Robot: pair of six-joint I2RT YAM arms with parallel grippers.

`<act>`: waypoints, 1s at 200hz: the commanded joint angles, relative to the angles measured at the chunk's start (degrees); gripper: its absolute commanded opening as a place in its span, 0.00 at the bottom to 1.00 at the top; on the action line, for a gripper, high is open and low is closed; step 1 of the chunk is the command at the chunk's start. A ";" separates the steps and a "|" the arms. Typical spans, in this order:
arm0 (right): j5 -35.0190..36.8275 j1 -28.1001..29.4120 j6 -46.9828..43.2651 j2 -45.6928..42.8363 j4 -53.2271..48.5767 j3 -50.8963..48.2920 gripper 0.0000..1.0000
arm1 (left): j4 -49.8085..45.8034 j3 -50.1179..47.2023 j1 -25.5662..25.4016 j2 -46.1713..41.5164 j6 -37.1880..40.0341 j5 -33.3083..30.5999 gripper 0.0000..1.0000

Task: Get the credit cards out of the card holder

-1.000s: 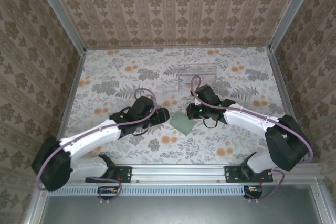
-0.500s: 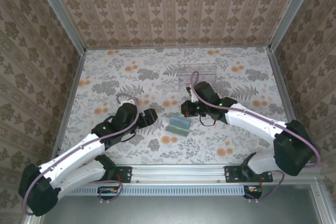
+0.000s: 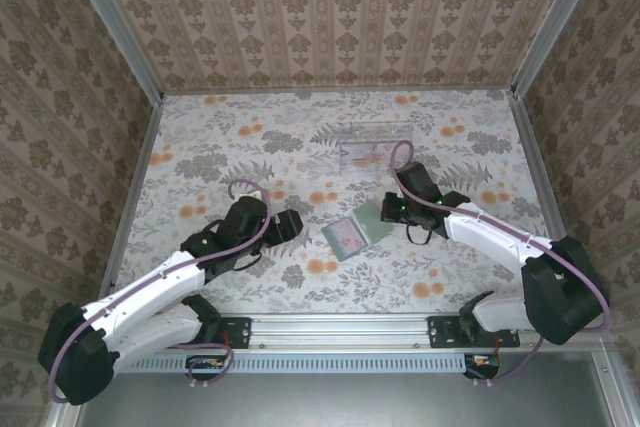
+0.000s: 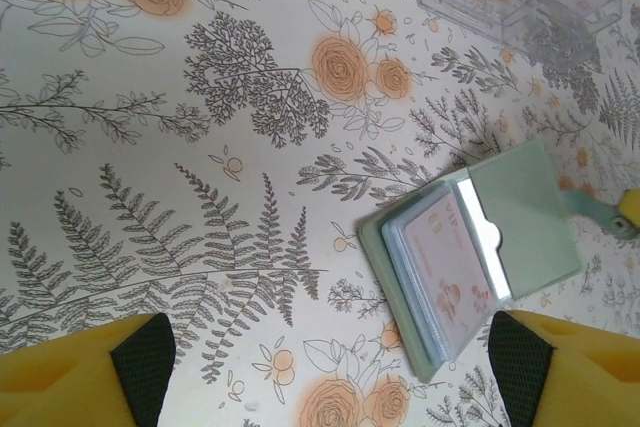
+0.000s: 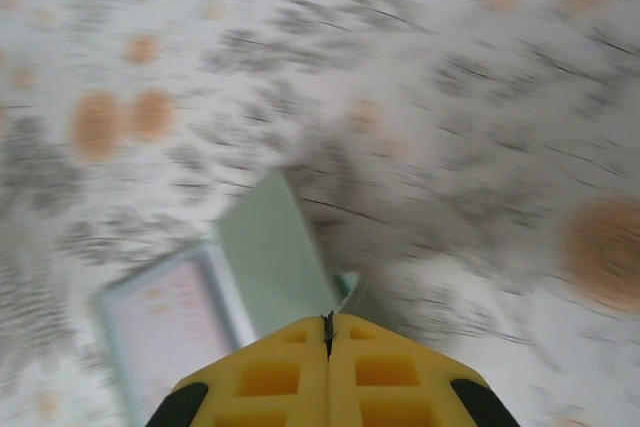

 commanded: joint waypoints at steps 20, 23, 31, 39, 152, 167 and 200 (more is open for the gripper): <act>5.78 -4.96 3.80 -0.11 -1.50 -7.51 0.00 | 2.05 -0.23 0.09 1.35 0.68 1.34 0.85; 5.78 -5.19 4.01 -0.16 -1.41 -7.97 0.00 | 2.24 -0.21 0.02 1.54 0.64 1.41 0.85; 5.49 -5.17 4.13 -0.87 -1.14 -8.76 0.00 | 2.69 0.03 -0.06 2.26 0.95 1.75 0.85; 4.42 -5.15 4.31 -1.70 -0.36 -9.49 0.03 | 3.25 0.27 -0.17 3.04 1.15 2.03 0.85; 14.56 4.24 -0.24 -13.41 -10.84 -0.22 0.54 | 9.29 9.93 -4.61 21.45 4.57 6.87 0.69; 16.52 6.40 -0.86 -13.28 -10.97 1.14 0.54 | 9.32 12.02 -4.70 24.36 5.00 7.79 0.62; 2.78 6.92 -1.28 -10.56 -1.64 -1.06 0.42 | 11.19 15.71 -5.27 30.86 5.72 10.89 0.42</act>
